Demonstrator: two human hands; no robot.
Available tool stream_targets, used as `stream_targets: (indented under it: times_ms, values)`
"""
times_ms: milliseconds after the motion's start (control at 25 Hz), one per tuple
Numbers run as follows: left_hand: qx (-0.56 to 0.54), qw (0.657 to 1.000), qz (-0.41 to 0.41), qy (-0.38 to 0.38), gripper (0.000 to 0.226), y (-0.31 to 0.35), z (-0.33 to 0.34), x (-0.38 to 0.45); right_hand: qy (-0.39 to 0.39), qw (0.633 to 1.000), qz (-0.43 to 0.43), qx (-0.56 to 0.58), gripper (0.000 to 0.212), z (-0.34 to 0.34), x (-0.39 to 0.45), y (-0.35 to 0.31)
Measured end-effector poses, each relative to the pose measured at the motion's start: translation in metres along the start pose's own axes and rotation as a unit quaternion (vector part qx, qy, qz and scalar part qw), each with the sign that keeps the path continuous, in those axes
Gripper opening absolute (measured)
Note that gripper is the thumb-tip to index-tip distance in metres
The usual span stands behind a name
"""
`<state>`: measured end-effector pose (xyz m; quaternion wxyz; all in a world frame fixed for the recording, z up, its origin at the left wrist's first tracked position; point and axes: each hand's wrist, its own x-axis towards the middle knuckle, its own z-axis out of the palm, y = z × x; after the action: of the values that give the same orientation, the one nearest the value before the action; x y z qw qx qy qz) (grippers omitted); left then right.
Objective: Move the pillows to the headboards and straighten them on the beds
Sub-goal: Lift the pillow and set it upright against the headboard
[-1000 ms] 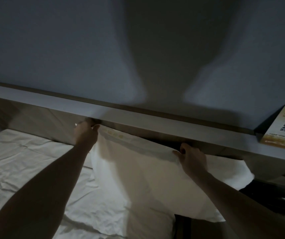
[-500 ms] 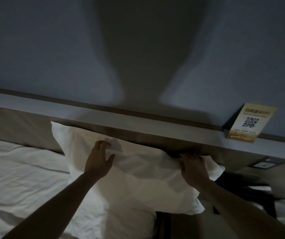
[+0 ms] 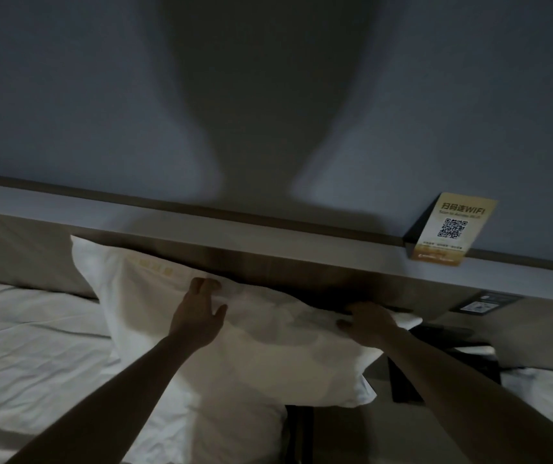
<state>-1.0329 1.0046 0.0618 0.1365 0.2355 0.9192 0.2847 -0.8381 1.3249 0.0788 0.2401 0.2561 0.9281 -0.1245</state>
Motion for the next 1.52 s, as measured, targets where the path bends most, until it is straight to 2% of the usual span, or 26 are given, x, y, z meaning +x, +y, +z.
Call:
stream_targets:
  times_ms: [80,200,240,400,440,520,640,760,960,1120,1240,1320,1400,1520]
  values:
    - [0.002,1.0,-0.008,-0.002,0.048,0.003,0.001,0.001,0.035,0.999,-0.011,0.005,0.042,-0.009,-0.006,0.003]
    - [0.021,1.0,-0.009,0.003,0.057,0.008,0.0,0.003,0.174,0.985,0.004,0.017,0.033,-0.025,-0.015,0.015]
    - [0.027,1.0,-0.01,0.002,0.06,0.01,-0.001,0.004,0.178,0.984,0.001,-0.004,0.035,-0.029,-0.017,0.021]
    - [0.044,0.998,-0.013,-0.046,0.07,0.021,-0.003,0.009,0.05,0.995,0.013,-0.091,0.041,-0.031,-0.025,0.041]
    - [0.05,0.997,-0.011,-0.058,0.072,0.023,-0.004,0.01,0.057,0.995,0.028,-0.082,0.041,-0.032,-0.026,0.047]
    - [0.071,0.994,-0.011,-0.077,0.074,0.025,-0.004,0.01,0.136,0.989,0.052,-0.022,0.037,-0.037,-0.027,0.057]
    - [0.086,0.993,-0.026,-0.077,0.078,0.03,-0.004,0.011,0.256,0.962,0.061,0.072,0.03,-0.041,-0.028,0.059]
    - [0.084,0.993,-0.04,-0.066,0.079,0.031,-0.001,0.011,0.327,0.928,0.074,0.163,0.026,-0.033,-0.037,0.05]
    - [0.09,0.993,-0.027,-0.072,0.077,0.026,0.001,0.012,0.307,0.901,0.158,0.262,0.032,-0.014,-0.039,0.054]
    - [0.091,0.993,-0.032,-0.063,0.077,0.023,-0.001,0.012,0.352,0.88,0.15,0.282,0.024,-0.027,-0.042,0.057]
    - [0.087,0.994,-0.028,-0.058,0.08,0.016,-0.002,0.01,0.414,0.836,0.152,0.327,0.02,-0.019,-0.041,0.05]
    - [0.072,0.995,-0.031,-0.06,0.081,0.011,-0.004,0.009,0.41,0.814,0.198,0.36,0.021,-0.008,-0.038,0.042]
    - [0.063,0.996,-0.038,-0.058,0.084,0.007,-0.005,0.006,0.388,0.825,0.208,0.354,0.019,-0.003,-0.041,0.029]
    - [0.052,0.996,-0.04,-0.052,0.085,0.007,-0.004,-0.001,0.395,0.835,0.116,0.366,0.035,0.005,-0.051,-0.007]
